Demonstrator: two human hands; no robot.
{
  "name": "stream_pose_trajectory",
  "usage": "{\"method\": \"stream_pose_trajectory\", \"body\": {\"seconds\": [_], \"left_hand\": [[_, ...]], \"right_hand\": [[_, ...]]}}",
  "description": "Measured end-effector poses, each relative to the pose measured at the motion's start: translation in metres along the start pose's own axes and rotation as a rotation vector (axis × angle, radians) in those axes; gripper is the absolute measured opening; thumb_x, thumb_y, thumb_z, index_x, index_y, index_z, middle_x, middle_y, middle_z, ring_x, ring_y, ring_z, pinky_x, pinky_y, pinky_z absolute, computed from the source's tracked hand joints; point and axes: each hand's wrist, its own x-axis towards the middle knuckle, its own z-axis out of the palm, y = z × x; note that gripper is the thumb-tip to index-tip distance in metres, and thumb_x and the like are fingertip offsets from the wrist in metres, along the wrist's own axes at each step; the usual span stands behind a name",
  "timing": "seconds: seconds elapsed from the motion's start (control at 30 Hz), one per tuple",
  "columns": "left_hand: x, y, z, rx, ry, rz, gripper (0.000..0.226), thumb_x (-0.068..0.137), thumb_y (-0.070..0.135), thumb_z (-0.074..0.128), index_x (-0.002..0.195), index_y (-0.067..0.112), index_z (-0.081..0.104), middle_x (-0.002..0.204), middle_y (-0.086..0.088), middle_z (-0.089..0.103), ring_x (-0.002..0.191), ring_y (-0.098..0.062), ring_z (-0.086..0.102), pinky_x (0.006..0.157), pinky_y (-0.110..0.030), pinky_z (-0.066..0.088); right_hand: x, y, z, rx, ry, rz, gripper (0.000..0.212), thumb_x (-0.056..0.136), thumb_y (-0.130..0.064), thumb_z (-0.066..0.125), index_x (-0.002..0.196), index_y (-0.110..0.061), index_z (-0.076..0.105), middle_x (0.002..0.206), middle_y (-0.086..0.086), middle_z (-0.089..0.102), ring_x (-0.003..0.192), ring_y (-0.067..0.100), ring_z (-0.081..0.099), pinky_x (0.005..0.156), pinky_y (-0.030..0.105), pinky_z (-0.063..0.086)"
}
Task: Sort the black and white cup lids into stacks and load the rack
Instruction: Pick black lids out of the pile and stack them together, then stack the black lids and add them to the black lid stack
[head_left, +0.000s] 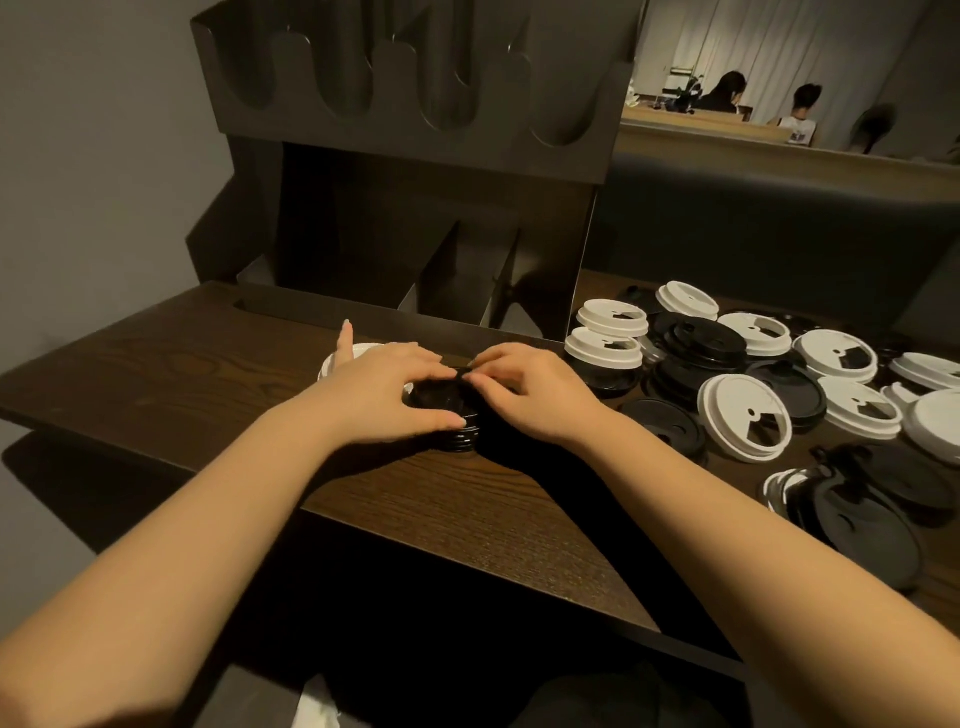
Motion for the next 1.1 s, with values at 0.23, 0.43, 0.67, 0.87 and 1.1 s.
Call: {"method": "stream_pose_trajectory", "body": {"seconds": [0.23,0.43,0.67,0.87,1.1], "left_hand": [[0.005,0.004,0.006,0.045,-0.017,-0.056,0.043,0.098,0.054,0.024,0.123,0.045,0.058,0.150,0.022,0.034,0.146,-0.005,0.009,0.105,-0.059,-0.026],[0.004,0.018,0.006,0.110,0.143,-0.070,0.049,0.102,0.044,0.019,0.150,0.038,0.017,0.157,0.001,0.026,0.144,-0.014,0.026,0.108,-0.050,-0.027],[-0.001,0.020,0.023,0.146,0.121,-0.071,0.049,0.103,0.039,0.013,0.148,0.032,0.030,0.153,0.008,0.034,0.146,-0.006,0.016,0.107,-0.054,-0.026],[0.000,0.062,0.023,-0.055,0.351,-0.015,0.054,0.101,0.045,0.014,0.146,0.025,0.036,0.153,0.005,0.036,0.145,-0.007,0.020,0.109,-0.046,-0.025],[0.020,0.145,0.030,-0.314,0.353,0.089,0.049,0.102,0.038,0.022,0.147,0.023,0.035,0.147,0.001,0.045,0.142,-0.010,0.029,0.116,-0.045,-0.015]], "right_hand": [[-0.001,-0.001,-0.004,-0.125,-0.174,0.017,0.038,0.102,-0.035,0.036,0.124,-0.020,0.063,0.136,-0.006,0.056,0.131,0.007,0.042,0.119,0.042,0.008],[-0.014,-0.005,-0.008,-0.099,-0.131,0.001,0.045,0.105,-0.033,0.021,0.135,-0.024,0.053,0.143,-0.004,0.049,0.139,0.010,0.031,0.118,0.039,0.002],[-0.028,-0.002,-0.004,-0.055,-0.183,0.047,0.048,0.105,-0.034,0.012,0.148,-0.023,0.031,0.157,-0.008,0.024,0.147,0.008,0.007,0.119,0.040,-0.007],[-0.052,0.009,-0.024,-0.013,-0.093,0.179,0.049,0.105,-0.035,0.011,0.149,-0.024,0.029,0.159,-0.009,0.016,0.147,0.007,-0.002,0.118,0.040,-0.008],[-0.110,0.038,-0.077,-0.075,0.043,0.294,0.048,0.104,-0.036,0.016,0.147,-0.024,0.033,0.158,-0.007,0.021,0.147,0.011,0.002,0.118,0.040,-0.002]]}}
